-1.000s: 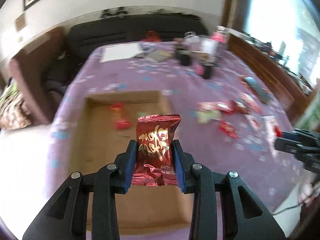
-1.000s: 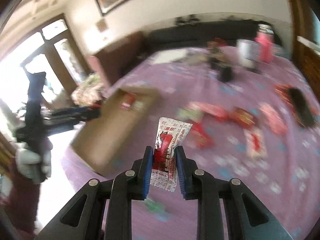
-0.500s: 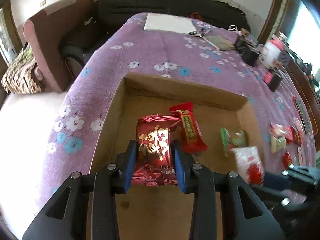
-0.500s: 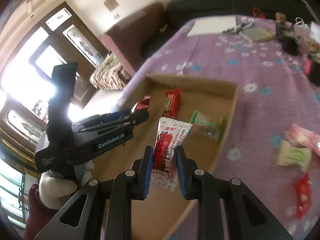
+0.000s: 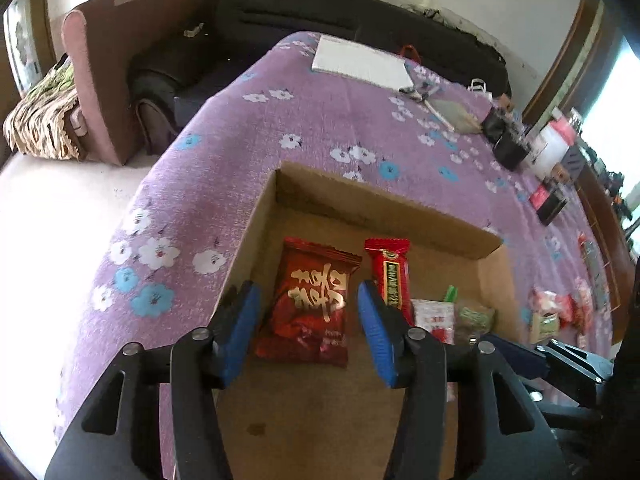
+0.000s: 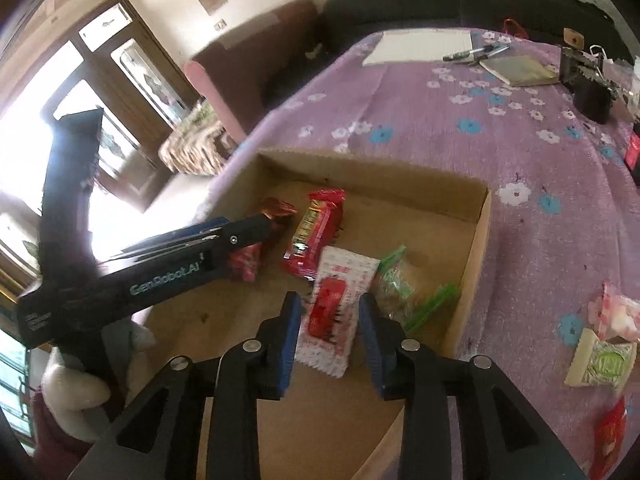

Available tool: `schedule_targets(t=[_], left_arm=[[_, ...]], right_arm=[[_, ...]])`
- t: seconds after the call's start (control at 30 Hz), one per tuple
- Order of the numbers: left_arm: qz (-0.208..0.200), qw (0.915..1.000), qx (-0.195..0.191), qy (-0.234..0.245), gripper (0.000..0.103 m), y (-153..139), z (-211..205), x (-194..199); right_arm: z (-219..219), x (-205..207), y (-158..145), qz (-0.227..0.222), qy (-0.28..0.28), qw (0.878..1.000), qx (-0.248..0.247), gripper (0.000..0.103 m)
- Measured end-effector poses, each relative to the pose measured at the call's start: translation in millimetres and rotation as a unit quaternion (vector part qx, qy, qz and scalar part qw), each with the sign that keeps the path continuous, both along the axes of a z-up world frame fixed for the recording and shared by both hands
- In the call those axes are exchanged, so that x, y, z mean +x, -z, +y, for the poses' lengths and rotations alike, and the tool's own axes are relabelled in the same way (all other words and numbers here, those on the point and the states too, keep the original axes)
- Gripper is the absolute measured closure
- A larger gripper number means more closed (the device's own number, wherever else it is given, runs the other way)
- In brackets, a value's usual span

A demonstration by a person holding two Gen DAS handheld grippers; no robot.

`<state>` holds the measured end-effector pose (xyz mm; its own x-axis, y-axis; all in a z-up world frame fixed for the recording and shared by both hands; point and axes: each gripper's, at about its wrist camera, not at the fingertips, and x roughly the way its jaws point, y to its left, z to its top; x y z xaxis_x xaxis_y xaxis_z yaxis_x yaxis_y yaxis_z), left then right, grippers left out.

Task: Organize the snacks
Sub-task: 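Lower both held packets into the box and open both tools, then grasp the red round-logo packet with the right tool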

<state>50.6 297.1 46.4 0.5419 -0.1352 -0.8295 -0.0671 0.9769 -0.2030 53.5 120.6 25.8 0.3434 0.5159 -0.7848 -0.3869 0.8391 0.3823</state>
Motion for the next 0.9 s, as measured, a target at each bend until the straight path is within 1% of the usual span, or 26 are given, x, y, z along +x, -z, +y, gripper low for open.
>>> schedule_targets(t=[0.1, 0.17, 0.23, 0.27, 0.33, 0.37, 0.4, 0.5, 0.6, 0.67, 0.73, 0.87, 0.9], left_arm=[[-0.014, 0.9998, -0.007, -0.011, 0.053, -16.3, 2.4, -18.4], [-0.028, 0.9995, -0.012, -0.004, 0.053, -30.9, -0.8, -37.9], [-0.048, 0.9986, -0.020, 0.010, 0.053, -47.9, -8.3, -63.6], [-0.056, 0.9979, -0.026, 0.020, 0.051, -54.5, -12.5, -75.4], [-0.071, 0.9958, -0.038, 0.043, 0.044, -66.8, -23.9, -103.2], [-0.079, 0.9947, -0.041, 0.053, 0.038, -71.1, -29.5, -115.5], [-0.087, 0.9932, -0.042, 0.064, 0.037, -75.0, -38.5, -129.3], [-0.097, 0.9892, -0.043, 0.101, 0.037, -76.7, -64.2, -158.4], [-0.090, 0.9855, -0.050, 0.135, 0.037, -69.4, -90.6, -178.6], [-0.080, 0.9832, -0.053, 0.155, 0.037, -63.9, -107.3, -188.6], [-0.075, 0.9792, -0.053, 0.181, 0.037, -60.5, -127.0, -201.3], [-0.085, 0.9705, -0.042, 0.222, 0.037, -59.4, -155.8, -224.8], [-0.088, 0.9677, -0.040, 0.233, 0.037, -58.8, -161.7, -228.5]], right_arm=[[-18.2, -15.8, -25.5, -0.026, 0.006, 1.000, 0.015, 0.069], [-36.0, -28.2, -42.3, -0.044, 0.013, 0.999, 0.020, 0.062], [-63.6, -43.3, -56.0, -0.059, 0.025, 0.998, 0.021, 0.057], [-77.3, -49.5, -60.2, -0.065, 0.032, 0.997, 0.019, 0.055], [-110.9, -64.9, -63.5, -0.074, 0.053, 0.996, 0.007, 0.055], [-126.8, -70.9, -62.5, -0.076, 0.063, 0.995, -0.001, 0.055], [-143.5, -76.4, -59.4, -0.076, 0.074, 0.994, -0.012, 0.055], [-179.1, -85.2, -45.4, -0.059, 0.103, 0.992, -0.036, 0.053], [-203.1, -88.1, -25.0, -0.036, 0.118, 0.992, -0.036, 0.053], [-206.0, -83.9, -13.5, -0.032, 0.121, 0.991, -0.039, 0.053], [-199.9, -75.2, -2.5, -0.031, 0.119, 0.991, -0.054, 0.053], [-178.0, -58.3, 19.0, -0.030, 0.110, 0.989, -0.090, 0.053], [-172.5, -57.2, 20.4, -0.046, 0.110, 0.988, -0.103, 0.054]])
